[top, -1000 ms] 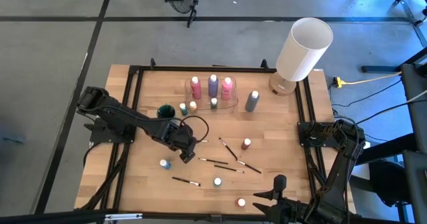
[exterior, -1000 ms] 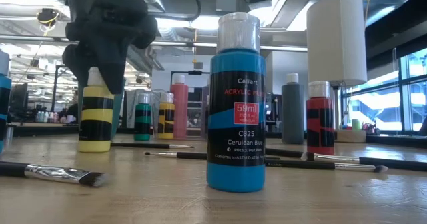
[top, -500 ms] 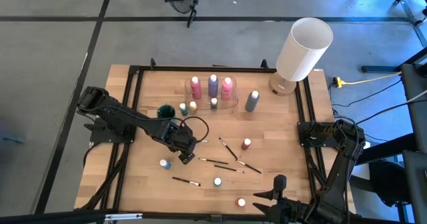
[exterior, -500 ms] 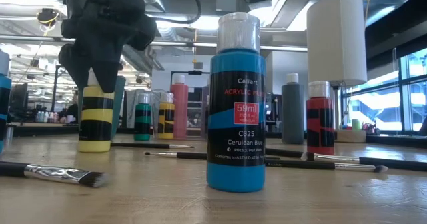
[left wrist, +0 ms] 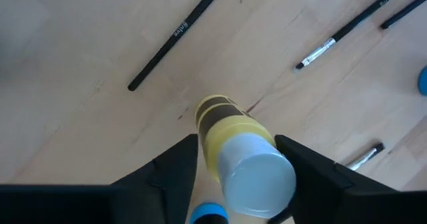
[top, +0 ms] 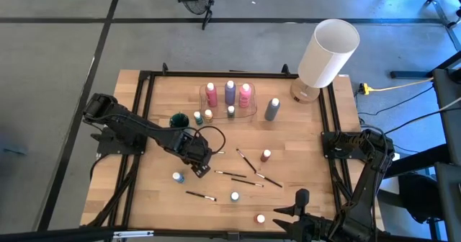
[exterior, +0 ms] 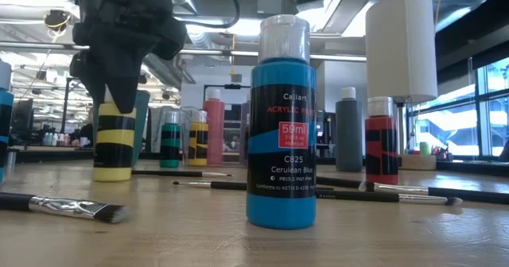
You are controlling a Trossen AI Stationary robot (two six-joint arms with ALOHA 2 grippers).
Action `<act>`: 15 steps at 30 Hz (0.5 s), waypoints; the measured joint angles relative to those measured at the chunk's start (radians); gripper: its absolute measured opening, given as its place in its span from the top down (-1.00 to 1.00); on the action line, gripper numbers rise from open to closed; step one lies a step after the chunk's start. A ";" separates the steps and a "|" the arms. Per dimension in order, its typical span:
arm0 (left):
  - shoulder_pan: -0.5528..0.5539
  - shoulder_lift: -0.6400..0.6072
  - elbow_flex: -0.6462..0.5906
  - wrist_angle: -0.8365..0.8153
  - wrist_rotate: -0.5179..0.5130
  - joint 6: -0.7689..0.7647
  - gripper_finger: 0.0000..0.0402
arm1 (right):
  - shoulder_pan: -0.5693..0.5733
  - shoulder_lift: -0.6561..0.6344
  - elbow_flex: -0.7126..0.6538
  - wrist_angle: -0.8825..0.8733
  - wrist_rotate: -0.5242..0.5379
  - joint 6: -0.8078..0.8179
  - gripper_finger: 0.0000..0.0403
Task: Pick & Place Paint Supplies
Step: Put the light yellow paint bottle into the transparent bin
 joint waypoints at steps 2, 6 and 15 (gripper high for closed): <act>0.000 0.000 0.000 -0.001 0.010 0.004 0.13 | 0.000 0.000 0.000 0.000 0.000 0.000 0.29; 0.000 -0.001 0.000 -0.001 0.016 0.039 0.29 | 0.000 0.000 0.000 0.000 0.000 0.000 0.29; 0.000 -0.001 0.001 -0.002 0.046 0.078 0.29 | 0.000 0.000 0.000 0.000 0.000 0.000 0.29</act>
